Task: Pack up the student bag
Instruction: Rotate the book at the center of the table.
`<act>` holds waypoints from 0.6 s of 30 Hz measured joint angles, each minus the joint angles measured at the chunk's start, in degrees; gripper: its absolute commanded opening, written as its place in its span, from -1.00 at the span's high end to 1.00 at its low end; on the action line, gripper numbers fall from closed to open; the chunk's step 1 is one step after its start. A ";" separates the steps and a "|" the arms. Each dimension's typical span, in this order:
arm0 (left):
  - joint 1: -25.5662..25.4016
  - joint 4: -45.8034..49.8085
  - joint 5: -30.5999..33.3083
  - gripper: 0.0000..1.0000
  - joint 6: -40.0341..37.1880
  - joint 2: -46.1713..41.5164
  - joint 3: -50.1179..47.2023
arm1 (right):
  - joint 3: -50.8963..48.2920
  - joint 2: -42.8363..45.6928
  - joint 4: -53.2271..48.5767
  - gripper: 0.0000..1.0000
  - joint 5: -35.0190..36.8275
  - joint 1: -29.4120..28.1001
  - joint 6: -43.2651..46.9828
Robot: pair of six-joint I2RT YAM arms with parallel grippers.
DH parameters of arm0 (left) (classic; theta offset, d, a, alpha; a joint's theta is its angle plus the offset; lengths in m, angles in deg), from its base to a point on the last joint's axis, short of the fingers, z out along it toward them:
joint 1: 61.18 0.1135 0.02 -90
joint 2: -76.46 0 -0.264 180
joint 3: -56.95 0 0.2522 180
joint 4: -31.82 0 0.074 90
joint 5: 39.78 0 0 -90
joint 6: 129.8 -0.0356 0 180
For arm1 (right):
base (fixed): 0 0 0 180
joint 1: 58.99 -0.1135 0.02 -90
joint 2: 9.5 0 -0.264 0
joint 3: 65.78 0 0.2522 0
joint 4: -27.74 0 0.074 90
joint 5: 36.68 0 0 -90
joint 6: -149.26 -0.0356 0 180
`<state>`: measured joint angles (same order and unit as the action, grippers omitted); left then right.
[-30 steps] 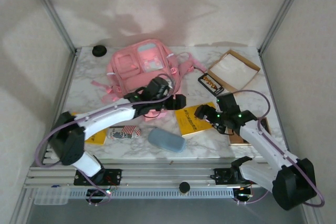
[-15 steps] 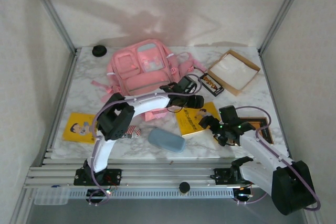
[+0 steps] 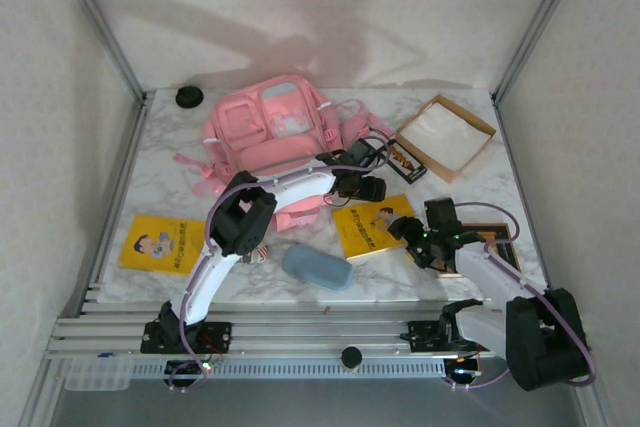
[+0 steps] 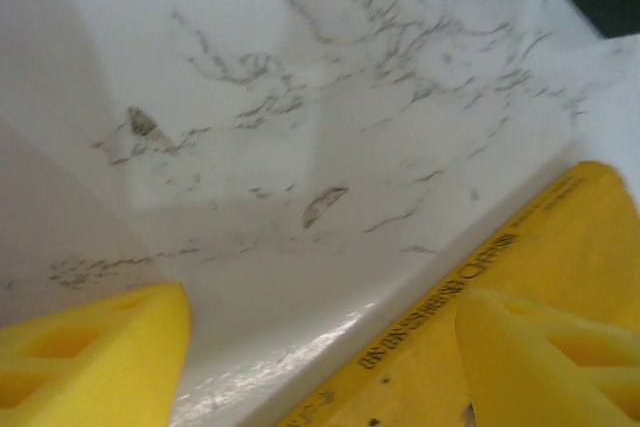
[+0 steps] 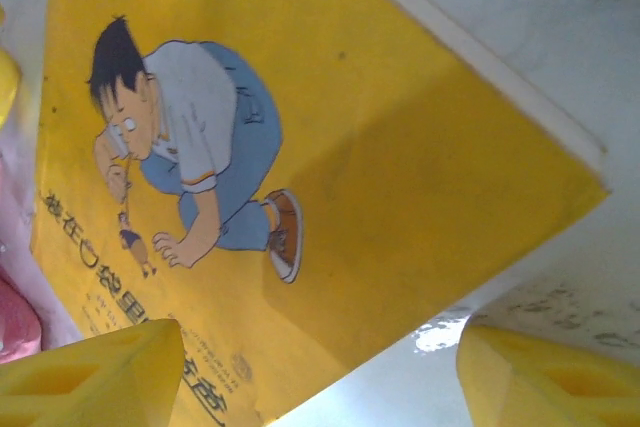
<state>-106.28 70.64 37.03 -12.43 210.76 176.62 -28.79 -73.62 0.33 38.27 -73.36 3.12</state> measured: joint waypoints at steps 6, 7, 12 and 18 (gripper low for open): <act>0.09 -2.14 -2.32 -0.40 -0.68 -4.92 -7.98 | 4.07 -5.62 -3.15 -0.38 -2.14 2.05 0.79; 0.09 -2.67 -2.95 -0.39 -0.63 -6.05 -9.86 | 5.20 -7.37 -4.15 -0.38 -2.89 2.60 1.11; -0.07 -4.31 -5.07 -0.36 0.39 -9.51 -15.41 | 13.09 -16.13 -11.32 -0.40 -5.14 4.33 2.34; -0.33 -5.55 -6.19 -0.35 3.37 -11.52 -18.60 | 22.53 -25.00 -15.85 -0.45 -6.32 5.01 4.22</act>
<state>-106.61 65.09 30.85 -9.06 199.24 158.02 -6.26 -98.63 -15.52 31.95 -68.35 7.34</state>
